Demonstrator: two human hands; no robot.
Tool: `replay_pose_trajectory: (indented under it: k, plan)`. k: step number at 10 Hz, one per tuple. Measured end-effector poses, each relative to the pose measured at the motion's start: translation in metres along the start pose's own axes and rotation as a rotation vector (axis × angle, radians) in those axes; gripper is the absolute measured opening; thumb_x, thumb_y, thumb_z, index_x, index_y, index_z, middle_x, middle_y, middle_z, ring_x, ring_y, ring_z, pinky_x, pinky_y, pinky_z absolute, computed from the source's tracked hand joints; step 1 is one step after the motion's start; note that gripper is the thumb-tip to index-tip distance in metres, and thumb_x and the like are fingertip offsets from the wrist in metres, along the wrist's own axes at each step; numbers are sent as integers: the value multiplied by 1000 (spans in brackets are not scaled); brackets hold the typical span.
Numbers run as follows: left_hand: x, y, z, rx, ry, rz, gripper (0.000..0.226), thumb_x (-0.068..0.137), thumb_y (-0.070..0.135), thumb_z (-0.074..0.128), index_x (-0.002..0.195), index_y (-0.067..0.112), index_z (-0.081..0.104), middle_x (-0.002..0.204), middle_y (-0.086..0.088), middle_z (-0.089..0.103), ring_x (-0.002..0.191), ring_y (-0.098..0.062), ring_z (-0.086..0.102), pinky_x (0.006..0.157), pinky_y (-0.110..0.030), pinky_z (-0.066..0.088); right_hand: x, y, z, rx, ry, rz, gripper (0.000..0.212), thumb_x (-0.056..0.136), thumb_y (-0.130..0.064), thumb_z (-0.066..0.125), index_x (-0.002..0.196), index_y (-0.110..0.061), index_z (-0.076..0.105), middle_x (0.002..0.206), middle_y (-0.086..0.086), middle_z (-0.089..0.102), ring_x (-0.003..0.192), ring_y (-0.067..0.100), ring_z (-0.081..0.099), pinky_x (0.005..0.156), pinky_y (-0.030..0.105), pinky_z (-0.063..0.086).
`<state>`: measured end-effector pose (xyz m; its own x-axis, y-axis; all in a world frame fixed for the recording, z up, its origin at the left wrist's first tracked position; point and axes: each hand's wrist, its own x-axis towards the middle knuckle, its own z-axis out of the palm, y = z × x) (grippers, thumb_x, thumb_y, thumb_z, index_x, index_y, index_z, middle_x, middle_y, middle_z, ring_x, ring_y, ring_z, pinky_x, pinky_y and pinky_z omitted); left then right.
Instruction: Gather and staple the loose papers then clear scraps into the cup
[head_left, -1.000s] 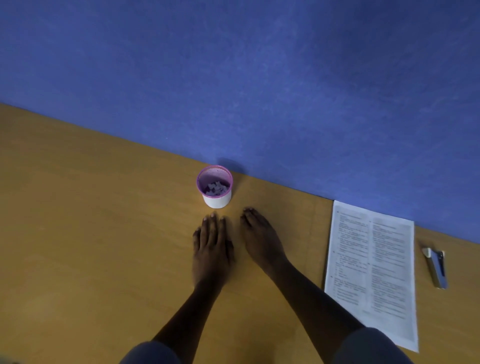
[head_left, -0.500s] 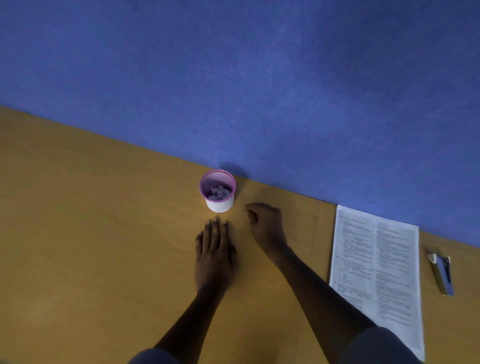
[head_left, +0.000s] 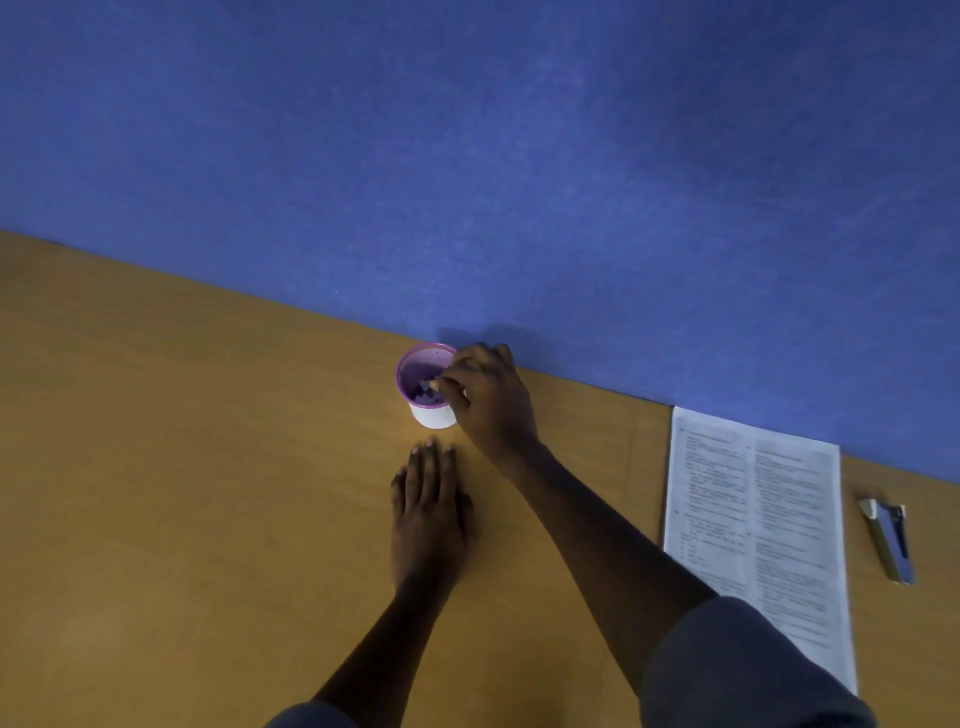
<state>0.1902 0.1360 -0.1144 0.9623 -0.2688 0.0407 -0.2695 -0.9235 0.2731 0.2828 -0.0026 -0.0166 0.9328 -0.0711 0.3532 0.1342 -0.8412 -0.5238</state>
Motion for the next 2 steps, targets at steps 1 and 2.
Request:
replay_pose_trajectory:
  k: [1, 2]
  plan:
    - [1, -2, 0, -3, 9, 12, 60, 101, 29, 43, 157, 8, 38, 167, -17, 31, 156, -34, 28, 123, -52, 28, -2, -2, -11, 45, 23, 17, 25, 94, -33, 64, 106, -14, 75, 117, 6, 67, 108, 29, 56, 75, 34, 54]
    - [0, -4, 1, -11, 22, 23, 59, 102, 30, 37, 156, 6, 39, 165, -19, 34, 154, -36, 32, 122, -53, 30, -15, 5, -27, 100, 76, 4, 31, 97, -37, 60, 111, -12, 74, 119, 7, 65, 110, 28, 55, 77, 34, 54]
